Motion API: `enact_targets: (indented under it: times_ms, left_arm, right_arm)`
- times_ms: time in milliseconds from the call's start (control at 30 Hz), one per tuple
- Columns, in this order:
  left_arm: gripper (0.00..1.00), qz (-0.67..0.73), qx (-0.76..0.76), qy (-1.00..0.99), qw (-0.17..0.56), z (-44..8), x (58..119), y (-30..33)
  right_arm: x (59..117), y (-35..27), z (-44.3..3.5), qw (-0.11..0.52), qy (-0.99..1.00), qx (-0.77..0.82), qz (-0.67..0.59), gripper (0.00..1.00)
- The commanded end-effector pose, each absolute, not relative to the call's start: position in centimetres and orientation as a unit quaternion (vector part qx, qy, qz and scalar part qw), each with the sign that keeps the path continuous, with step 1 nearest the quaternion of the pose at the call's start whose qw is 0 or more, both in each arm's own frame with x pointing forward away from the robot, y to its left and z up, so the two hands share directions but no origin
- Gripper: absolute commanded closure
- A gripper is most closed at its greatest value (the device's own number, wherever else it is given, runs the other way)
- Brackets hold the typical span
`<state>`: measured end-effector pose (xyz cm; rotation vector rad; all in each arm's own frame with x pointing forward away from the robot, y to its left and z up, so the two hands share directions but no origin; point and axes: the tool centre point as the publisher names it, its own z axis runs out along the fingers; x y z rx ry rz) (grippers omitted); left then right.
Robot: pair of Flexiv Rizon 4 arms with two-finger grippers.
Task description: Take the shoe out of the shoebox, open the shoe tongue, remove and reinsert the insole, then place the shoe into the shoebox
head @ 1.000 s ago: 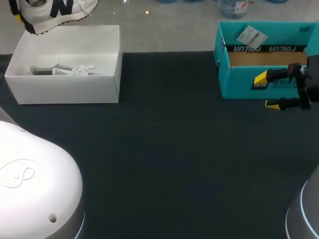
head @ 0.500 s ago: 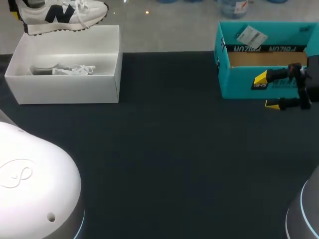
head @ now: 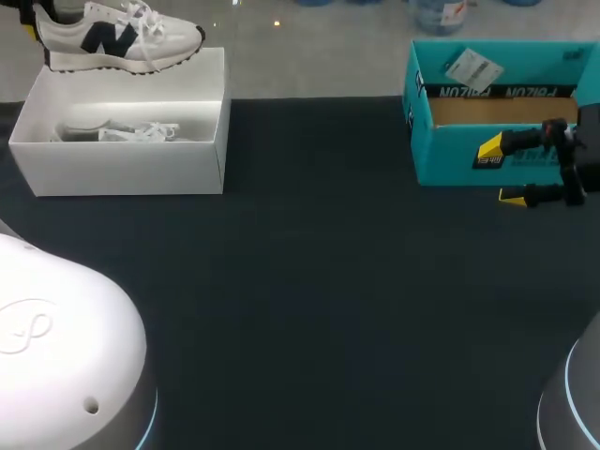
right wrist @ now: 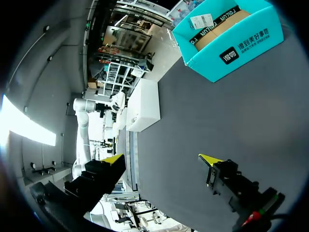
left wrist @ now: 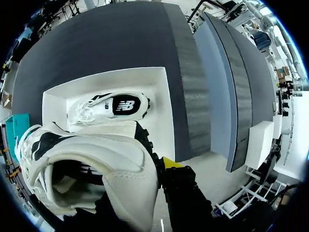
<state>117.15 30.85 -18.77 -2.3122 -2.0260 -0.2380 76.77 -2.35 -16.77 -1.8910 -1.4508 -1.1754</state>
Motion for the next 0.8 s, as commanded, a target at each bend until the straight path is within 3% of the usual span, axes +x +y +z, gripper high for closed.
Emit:
enact_targets:
  times_ms: [33, 800]
  left_arm:
    - [1.00, -0.123, -0.763, -0.634, 0.018, -20.1, 116.6, 31.2]
    - [1.00, -0.114, -0.743, -0.660, 0.016, -22.1, 119.5, 30.8]
  right_arm:
    - [76.8, -2.2, -16.8, 0.238, -0.530, -0.693, -0.428, 0.00]
    - [76.8, -2.2, -16.8, 0.238, -0.530, -0.693, -0.428, 0.00]
